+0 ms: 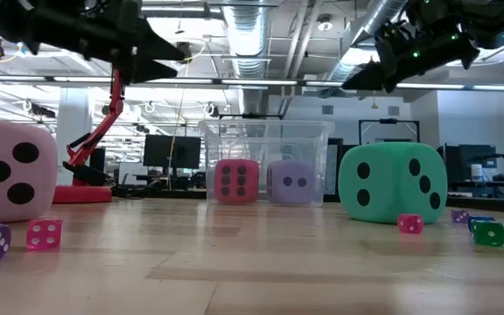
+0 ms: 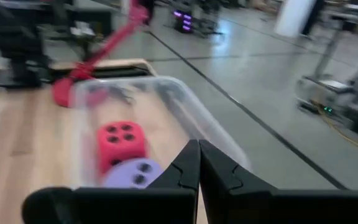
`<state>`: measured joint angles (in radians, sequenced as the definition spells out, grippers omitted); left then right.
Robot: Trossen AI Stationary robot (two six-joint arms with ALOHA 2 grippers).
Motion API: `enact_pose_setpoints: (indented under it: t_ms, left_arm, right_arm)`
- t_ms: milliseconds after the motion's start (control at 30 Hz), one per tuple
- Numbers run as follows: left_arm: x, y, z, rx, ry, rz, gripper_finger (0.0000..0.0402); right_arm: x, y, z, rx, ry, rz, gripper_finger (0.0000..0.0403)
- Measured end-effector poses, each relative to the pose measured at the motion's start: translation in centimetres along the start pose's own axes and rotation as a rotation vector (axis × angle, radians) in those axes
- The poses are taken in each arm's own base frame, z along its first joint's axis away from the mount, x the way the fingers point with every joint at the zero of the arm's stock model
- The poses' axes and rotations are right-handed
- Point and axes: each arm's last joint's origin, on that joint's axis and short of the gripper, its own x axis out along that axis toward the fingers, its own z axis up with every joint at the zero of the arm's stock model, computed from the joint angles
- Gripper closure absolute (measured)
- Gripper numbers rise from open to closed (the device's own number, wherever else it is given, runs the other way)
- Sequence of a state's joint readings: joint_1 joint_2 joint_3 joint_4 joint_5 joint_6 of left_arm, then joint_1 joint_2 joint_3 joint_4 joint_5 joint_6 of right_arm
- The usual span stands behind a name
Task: Pick & Place Dice
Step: Move the transparent bin
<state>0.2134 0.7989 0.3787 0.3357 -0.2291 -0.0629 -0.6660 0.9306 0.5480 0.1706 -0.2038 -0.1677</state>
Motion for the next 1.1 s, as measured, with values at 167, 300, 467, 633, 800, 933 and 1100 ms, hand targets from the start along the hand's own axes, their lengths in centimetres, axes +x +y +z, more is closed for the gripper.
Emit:
enact_pose_setpoints:
  t_ms: [167,300,467,633,800,933,1100]
  left_arm:
    - [-1.1,0.2,0.3,0.016,-0.042,-0.002,0.0087]
    - [-1.8,0.4,0.4,0.101,-0.033,-0.018,0.0087]
    - [-2.3,0.4,0.7,0.105,-0.053,-0.025,0.0087]
    - [-2.3,0.4,0.7,0.15,-0.054,-0.024,0.0087]
    - [-2.2,1.0,0.5,0.174,-0.029,0.01,0.0087]
    - [-2.1,1.5,0.3,0.155,0.002,0.03,0.0087]
    - [-2.1,1.6,0.3,0.126,0.001,-0.019,0.0087]
  right_arm:
    - [0.9,2.1,0.4,-0.023,-0.044,0.107,0.0403]
    - [2.1,3.3,1.3,-0.021,-0.042,0.151,0.0403]
    - [4.7,4.7,2.9,-0.04,0.008,0.215,0.0403]
    - [7.4,5.6,3.9,-0.068,0.146,0.268,0.0403]
    - [9.4,6.2,4.9,-0.106,0.263,0.306,0.0385]
    - [10.7,6.6,5.6,-0.148,0.302,0.33,0.035]
    - [11.9,7.3,5.5,-0.247,0.321,0.368,0.029]
